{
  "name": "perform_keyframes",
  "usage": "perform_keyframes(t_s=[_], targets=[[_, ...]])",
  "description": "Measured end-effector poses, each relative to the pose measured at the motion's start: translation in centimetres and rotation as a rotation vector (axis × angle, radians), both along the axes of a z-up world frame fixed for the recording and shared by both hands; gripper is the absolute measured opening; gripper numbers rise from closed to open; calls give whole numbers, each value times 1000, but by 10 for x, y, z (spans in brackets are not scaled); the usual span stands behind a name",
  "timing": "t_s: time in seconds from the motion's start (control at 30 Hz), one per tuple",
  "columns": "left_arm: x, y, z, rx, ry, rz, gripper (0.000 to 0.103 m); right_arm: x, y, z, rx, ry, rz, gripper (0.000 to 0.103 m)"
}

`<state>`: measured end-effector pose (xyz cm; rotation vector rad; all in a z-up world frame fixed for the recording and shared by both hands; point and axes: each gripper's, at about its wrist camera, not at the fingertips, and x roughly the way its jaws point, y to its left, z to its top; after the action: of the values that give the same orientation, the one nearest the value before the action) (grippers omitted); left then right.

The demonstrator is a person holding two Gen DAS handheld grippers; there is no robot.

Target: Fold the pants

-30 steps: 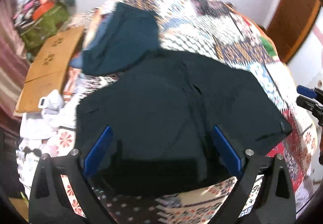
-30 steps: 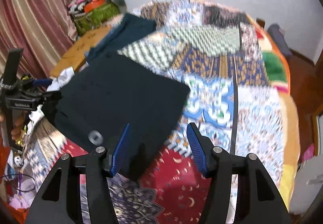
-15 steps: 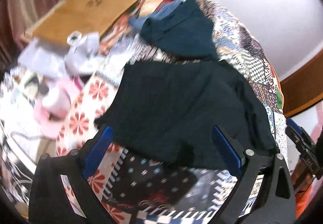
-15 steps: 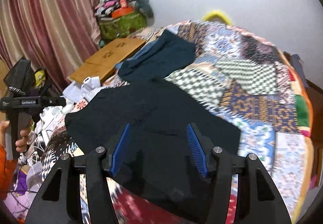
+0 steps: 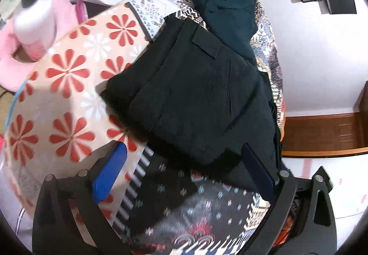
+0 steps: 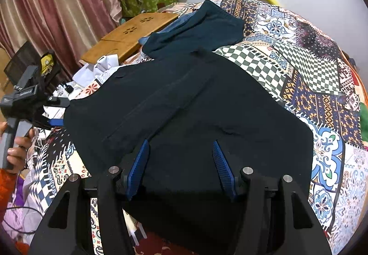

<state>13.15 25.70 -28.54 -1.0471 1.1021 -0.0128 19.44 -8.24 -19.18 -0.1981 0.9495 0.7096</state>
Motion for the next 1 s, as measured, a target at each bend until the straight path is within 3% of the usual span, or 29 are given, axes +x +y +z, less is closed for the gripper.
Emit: perform_keyframes(t_s=[0.17,0.2,0.27,0.33,0.37,0.4,0.43,0.5,0.57,0.67,0.77,0.9,1.0], targets=[[28,0,-12,28,-4,-40,99,2,1,-2,10,16,0,54],[34,-1,-13,43,-4,-44,95,2,1,-3,12,17,-1,54],[43,0,-13,102,18,-48,78,2,0,-3,17,18,-4,54],[48,2,-9,164,33,-39,53,3,0,-4,23,22,-6,54],[49,3,-4,201,29,-34,47,3,-1,-4,27,23,-8,54],[49,4,1,241,23,-33,32,3,-2,-4,31,25,-8,54],[49,2,12,322,18,-31,27,3,-2,-4,36,27,-9,54],[48,-4,33,420,-30,-38,26,4,-5,-3,57,39,-21,54],[47,-19,71,581,-100,-47,25,5,-11,-1,84,53,-39,54],[48,-45,119,753,-218,-68,24,4,-27,5,110,59,-88,55],[49,-71,163,826,-341,-87,24,2,-54,11,135,51,-149,56],[64,-114,207,844,-468,-160,24,-1,-99,14,118,31,-257,56],[76,-149,226,816,-535,-214,22,-8,-124,11,50,-15,-335,60]])
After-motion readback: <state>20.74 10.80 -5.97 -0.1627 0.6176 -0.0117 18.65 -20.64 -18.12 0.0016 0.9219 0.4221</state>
